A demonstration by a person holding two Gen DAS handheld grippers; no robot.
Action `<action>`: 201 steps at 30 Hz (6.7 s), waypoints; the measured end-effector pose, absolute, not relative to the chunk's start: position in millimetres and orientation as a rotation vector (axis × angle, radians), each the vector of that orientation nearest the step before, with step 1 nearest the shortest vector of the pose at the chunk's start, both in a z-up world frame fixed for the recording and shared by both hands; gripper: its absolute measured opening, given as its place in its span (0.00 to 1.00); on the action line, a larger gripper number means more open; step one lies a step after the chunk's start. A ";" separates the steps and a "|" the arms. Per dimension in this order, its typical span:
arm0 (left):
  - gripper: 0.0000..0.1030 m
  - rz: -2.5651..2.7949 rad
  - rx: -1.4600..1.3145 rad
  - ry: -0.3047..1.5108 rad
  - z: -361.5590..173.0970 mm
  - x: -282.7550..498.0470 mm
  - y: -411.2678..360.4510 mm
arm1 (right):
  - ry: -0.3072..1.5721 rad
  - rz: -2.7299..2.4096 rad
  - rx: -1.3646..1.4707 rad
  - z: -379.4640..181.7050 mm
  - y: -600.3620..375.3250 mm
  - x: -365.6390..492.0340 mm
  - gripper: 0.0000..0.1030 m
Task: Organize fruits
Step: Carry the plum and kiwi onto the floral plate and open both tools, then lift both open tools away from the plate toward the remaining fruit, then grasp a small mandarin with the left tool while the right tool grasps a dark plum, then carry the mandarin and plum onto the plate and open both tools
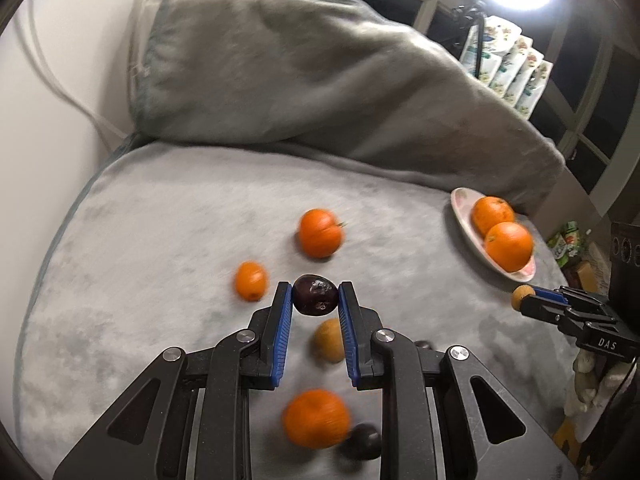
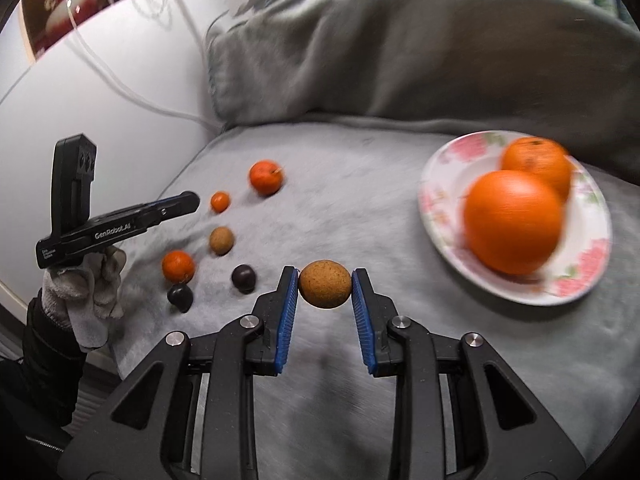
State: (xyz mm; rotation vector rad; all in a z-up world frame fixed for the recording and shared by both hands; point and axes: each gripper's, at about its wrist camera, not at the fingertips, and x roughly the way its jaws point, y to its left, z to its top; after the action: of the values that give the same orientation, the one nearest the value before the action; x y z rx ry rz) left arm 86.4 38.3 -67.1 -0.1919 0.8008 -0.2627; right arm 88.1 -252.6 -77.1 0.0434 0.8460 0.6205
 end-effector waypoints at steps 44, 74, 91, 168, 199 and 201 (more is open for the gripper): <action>0.21 -0.502 -0.056 0.820 -53.8 183.5 -159.4 | 0.768 0.316 0.110 -73.9 -382.5 132.7 0.28; 0.76 -0.494 -0.107 0.802 -45.2 186.3 -159.6 | 0.721 0.298 0.122 -69.7 -385.2 128.9 0.86; 0.76 -0.480 -0.095 0.761 -29.9 156.5 -150.7 | 0.657 0.285 0.091 -53.9 -373.9 109.4 0.86; 0.34 -0.248 -0.357 0.903 -111.4 30.1 51.0 | 0.947 0.815 -0.157 -121.3 -142.7 94.7 0.42; 0.33 -0.300 -0.317 0.809 -66.1 45.1 21.5 | 0.788 0.666 -0.056 -69.0 -228.3 83.2 0.24; 0.33 -0.315 -0.311 0.804 -63.3 48.8 15.8 | 0.774 0.643 -0.047 -64.5 -239.7 82.3 0.24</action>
State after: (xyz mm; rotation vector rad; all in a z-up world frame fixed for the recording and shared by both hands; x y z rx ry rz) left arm 48.8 15.8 -63.3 -0.3109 0.8045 -0.3147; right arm 82.3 -239.7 -64.5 -0.0471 0.7744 0.6430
